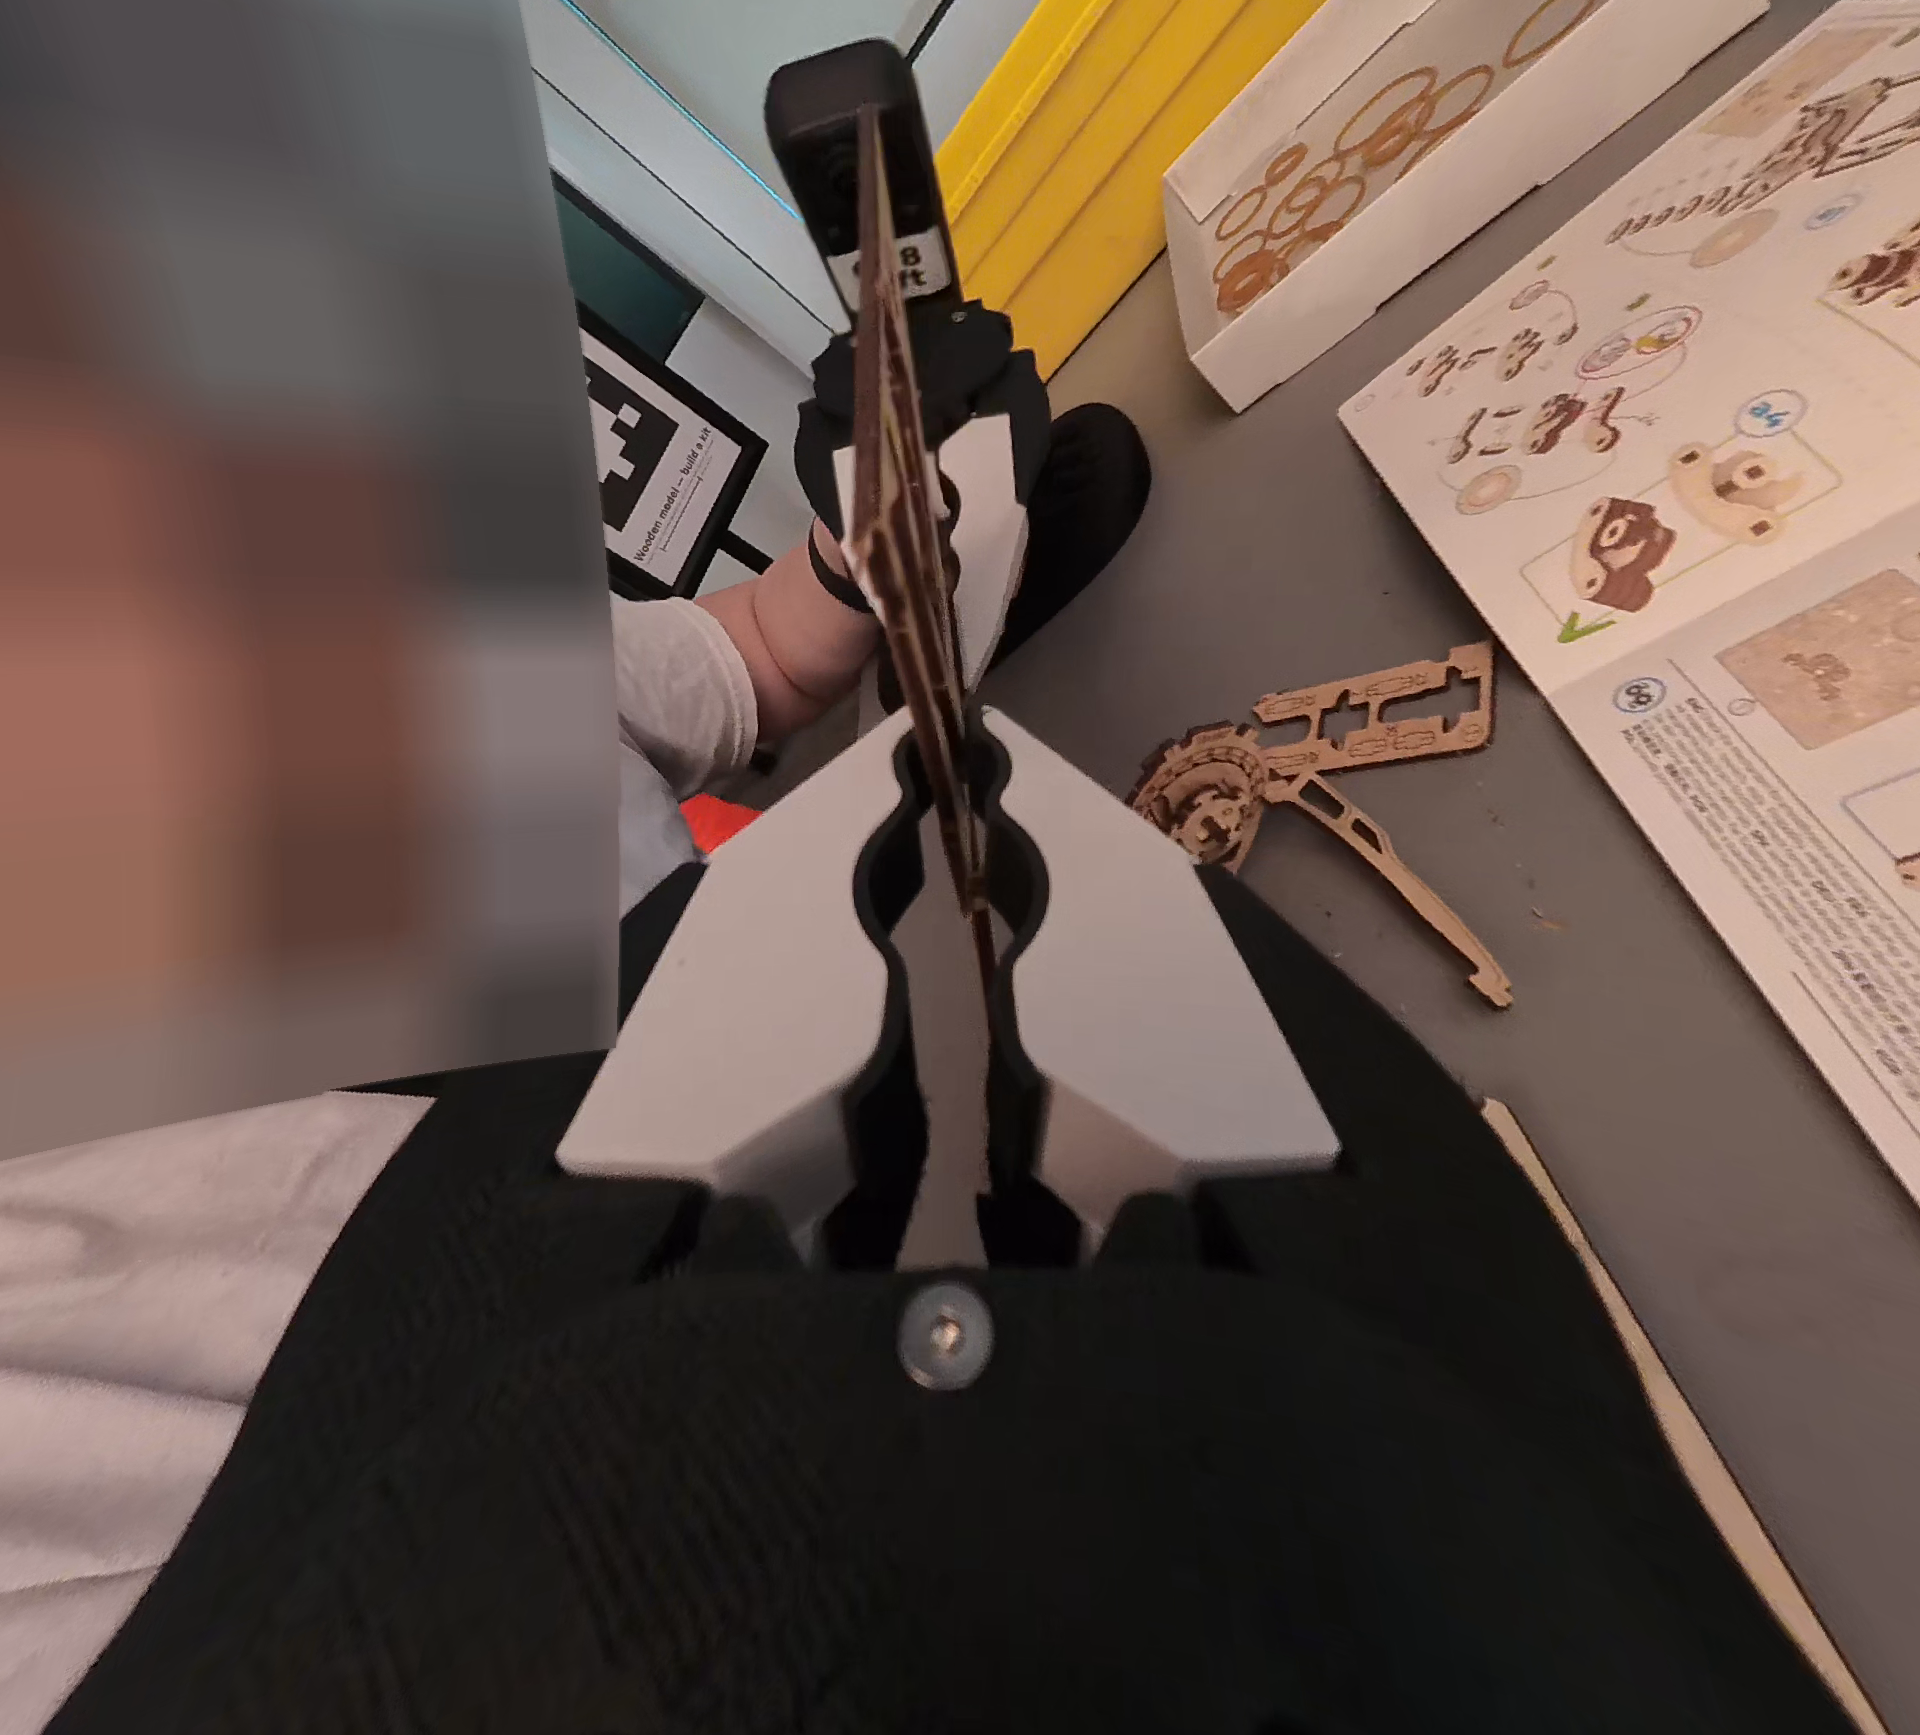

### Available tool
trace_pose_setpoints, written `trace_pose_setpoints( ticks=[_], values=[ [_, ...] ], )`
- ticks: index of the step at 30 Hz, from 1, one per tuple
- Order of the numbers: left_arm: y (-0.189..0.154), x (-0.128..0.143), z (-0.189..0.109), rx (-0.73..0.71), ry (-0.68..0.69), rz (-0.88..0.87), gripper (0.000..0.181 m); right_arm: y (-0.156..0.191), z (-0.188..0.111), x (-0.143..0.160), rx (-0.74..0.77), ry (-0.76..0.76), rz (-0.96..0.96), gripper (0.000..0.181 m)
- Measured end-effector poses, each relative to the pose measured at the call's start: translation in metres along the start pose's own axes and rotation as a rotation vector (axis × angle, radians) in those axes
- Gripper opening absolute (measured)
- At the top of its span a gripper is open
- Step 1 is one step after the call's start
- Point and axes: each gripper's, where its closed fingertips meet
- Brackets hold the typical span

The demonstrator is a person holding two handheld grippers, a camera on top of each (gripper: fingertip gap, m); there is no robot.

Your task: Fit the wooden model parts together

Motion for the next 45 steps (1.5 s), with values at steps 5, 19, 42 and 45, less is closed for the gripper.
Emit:
trace_pose_setpoints(
  ticks=[5, 19, 42, 45],
  values=[
    [-0.003, 0.013, -0.004, -0.003, 0.099, -0.074, 0.001, 0.0, 0.007, 0.006, 0.029, 0.034, -0.053, 0.002],
    [-0.005, 0.039, -0.052, 0.011, 0.158, -0.186, 0.0, -0.008, 0.039, -0.036, 0.56, -0.153, -0.591, 0.129],
    [0.001, 0.043, -0.041, -0.005, 0.17, -0.112, 0.004, 0.015, 0.106, 0.048, 0.751, -0.065, -0.746, 0.044],
    [0.001, 0.042, -0.042, -0.016, 0.17, -0.089, 0.005, 0.012, 0.082, 0.047, 0.835, -0.134, -0.725, 0.045]
  ],
)
Point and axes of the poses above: each gripper's, where its closed fingertips meet, z out along the fingers, x out of its underside, y = z × x across the jaws, and after that the axes turned 6 degrees about x, right-handed
